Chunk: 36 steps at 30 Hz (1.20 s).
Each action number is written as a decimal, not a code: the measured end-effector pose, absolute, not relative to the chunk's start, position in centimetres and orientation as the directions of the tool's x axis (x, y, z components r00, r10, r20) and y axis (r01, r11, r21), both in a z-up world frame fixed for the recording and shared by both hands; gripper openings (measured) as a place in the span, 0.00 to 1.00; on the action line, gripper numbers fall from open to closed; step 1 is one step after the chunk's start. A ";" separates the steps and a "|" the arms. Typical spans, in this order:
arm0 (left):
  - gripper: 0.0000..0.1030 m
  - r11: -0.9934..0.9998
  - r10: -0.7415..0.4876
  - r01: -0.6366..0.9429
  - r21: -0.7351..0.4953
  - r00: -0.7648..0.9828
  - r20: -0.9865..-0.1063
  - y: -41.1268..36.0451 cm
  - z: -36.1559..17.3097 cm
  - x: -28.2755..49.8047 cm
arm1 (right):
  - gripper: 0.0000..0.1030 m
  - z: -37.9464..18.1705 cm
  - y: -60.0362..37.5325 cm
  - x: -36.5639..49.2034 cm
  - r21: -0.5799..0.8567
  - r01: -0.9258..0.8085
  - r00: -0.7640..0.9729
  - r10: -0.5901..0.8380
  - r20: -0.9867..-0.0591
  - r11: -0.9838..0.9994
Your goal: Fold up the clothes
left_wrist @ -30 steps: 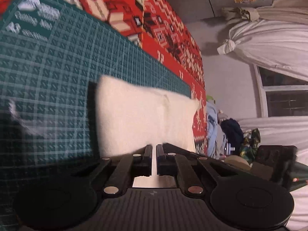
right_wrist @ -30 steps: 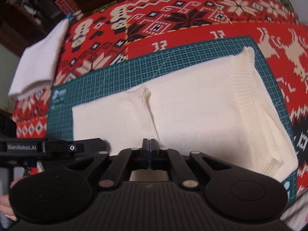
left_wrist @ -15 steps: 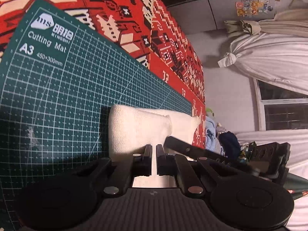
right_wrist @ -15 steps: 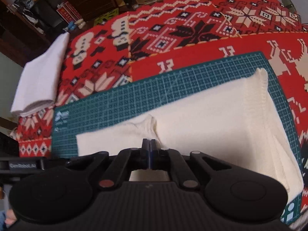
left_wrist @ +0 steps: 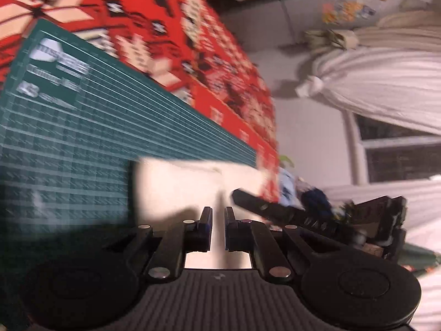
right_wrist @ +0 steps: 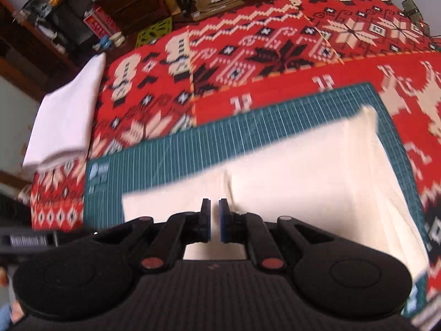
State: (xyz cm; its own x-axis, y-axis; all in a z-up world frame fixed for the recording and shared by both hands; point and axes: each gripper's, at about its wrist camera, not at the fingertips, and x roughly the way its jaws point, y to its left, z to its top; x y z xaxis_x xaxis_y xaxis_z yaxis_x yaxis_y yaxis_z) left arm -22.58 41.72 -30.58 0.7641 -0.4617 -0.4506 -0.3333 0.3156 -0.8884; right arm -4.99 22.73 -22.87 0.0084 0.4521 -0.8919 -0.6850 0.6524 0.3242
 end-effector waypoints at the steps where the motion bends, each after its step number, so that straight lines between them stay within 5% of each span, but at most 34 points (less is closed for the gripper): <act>1: 0.06 0.326 -0.475 -0.330 -0.886 0.753 -0.455 41.1 -30.6 -22.4 | 0.06 -22.7 21.9 -5.5 0.322 -0.689 -0.002 0.442 -0.897 0.649; 19: 0.06 0.447 -0.542 -0.324 -0.834 0.644 -0.541 35.8 -31.3 -22.4 | 0.00 -24.9 10.8 -10.2 0.331 -0.687 -0.097 0.370 -0.924 0.647; 20: 0.06 0.448 -0.541 -0.319 -0.835 0.647 -0.537 35.8 -31.2 -22.6 | 0.07 -24.6 10.6 -10.2 0.337 -0.685 -0.094 0.381 -0.920 0.646; 30: 0.06 0.574 -0.481 -0.228 -0.787 0.683 -0.549 32.7 -28.1 -24.5 | 0.09 -22.7 7.0 -9.1 0.309 -0.690 0.032 0.454 -0.891 0.655; 33: 0.06 0.617 -0.431 -0.252 -0.746 0.685 -0.587 30.9 -27.7 -25.4 | 0.21 -22.3 5.8 -8.6 0.305 -0.699 0.069 0.486 -0.871 0.646; 36: 0.23 0.672 -0.328 -0.295 -0.679 0.704 -0.630 29.4 -26.6 -26.0 | 0.28 -21.9 4.9 -8.2 0.249 -0.730 0.145 0.499 -0.854 0.637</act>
